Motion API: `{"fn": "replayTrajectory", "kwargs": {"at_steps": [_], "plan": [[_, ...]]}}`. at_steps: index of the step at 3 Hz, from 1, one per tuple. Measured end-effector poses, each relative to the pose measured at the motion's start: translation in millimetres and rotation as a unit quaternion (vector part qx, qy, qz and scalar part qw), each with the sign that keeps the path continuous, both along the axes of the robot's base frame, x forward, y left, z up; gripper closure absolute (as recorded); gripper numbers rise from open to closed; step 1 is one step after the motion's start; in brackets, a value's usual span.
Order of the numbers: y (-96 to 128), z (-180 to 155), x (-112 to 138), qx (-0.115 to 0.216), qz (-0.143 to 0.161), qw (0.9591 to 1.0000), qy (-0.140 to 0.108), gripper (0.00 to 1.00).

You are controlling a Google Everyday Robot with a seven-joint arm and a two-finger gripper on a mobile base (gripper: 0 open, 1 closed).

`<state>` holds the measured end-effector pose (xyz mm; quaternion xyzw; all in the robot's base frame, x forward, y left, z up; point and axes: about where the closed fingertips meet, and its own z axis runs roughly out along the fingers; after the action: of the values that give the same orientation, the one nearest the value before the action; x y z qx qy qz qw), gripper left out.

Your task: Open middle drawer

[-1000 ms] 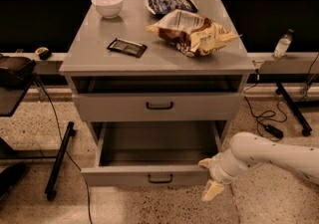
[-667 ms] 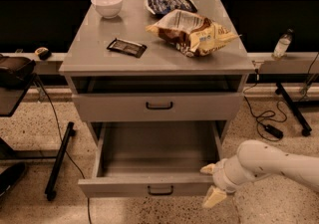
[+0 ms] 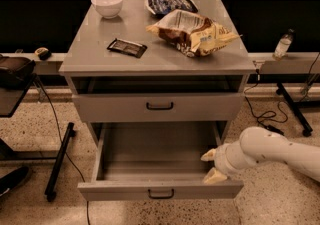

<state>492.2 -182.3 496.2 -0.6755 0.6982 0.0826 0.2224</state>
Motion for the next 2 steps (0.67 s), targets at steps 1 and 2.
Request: {"fn": "replayTrajectory", "kwargs": {"at_steps": [1, 2], "plan": [[-3, 2, 52, -0.001, 0.017, 0.9997, -0.016, 0.67], [0, -32, 95, 0.007, 0.011, 0.9998, -0.014, 0.89]]}}
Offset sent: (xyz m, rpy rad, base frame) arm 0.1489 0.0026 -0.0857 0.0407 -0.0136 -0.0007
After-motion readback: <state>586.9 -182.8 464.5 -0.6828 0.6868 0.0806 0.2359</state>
